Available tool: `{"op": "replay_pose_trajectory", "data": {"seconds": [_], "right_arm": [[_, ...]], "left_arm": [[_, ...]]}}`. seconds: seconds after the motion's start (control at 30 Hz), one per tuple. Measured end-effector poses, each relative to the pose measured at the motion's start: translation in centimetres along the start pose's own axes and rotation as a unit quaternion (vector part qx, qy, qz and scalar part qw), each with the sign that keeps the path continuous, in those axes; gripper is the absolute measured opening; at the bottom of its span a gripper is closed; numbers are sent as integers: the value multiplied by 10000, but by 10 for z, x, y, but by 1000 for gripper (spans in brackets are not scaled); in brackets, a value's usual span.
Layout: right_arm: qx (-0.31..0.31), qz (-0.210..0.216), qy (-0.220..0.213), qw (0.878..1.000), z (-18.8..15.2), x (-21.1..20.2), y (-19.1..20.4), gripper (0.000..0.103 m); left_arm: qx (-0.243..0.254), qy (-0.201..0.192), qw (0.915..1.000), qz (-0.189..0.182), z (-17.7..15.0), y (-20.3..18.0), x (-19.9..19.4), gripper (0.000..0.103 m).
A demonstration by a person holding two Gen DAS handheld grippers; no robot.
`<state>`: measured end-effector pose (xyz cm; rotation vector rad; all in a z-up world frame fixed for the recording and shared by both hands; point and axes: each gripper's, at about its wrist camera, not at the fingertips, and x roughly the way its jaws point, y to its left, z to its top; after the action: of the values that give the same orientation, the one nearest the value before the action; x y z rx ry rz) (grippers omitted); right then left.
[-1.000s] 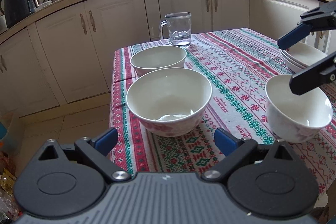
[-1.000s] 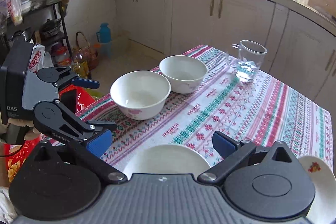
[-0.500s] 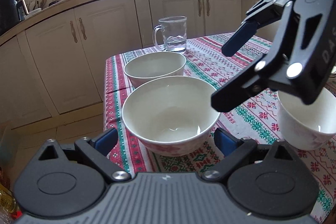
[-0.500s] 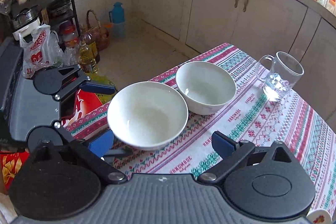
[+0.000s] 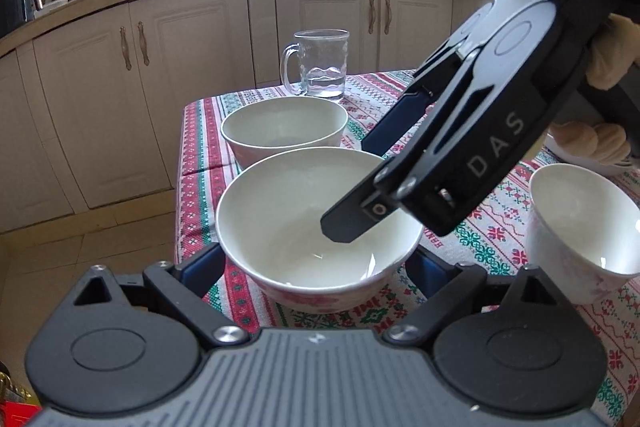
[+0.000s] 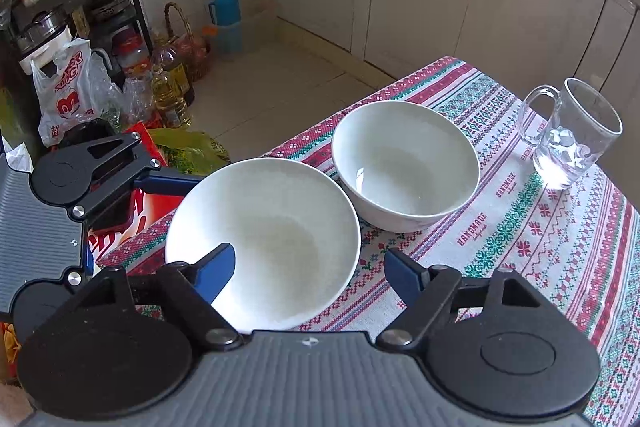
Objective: Organize plates and bowls
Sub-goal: 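Grasp the white bowl's rim with the right tool and lift it toward another bowl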
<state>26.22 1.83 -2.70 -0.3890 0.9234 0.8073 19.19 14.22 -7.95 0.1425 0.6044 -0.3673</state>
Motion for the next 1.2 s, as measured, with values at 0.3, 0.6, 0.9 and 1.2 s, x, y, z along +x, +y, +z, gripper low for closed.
{"op": "replay_pose_trajectory", "data": {"seconds": [0.3,0.6,0.9,1.2], "right_arm": [[12,220,39,9997,6,11,0,73],[86,283,33,9996,8,17,-3,71],[152,249,-1,9996,5,9,-3,71],[174,278,-99,9994,-2,-18,1,71]], "left_arm": [[12,-81,9999,-114,0,2,-2,94],[-3,-66,9999,-140,1,3,-4,94],[118,-52,9997,-184,7,-2,-11,94],[244,-62,9992,-298,19,-13,-32,94]]}}
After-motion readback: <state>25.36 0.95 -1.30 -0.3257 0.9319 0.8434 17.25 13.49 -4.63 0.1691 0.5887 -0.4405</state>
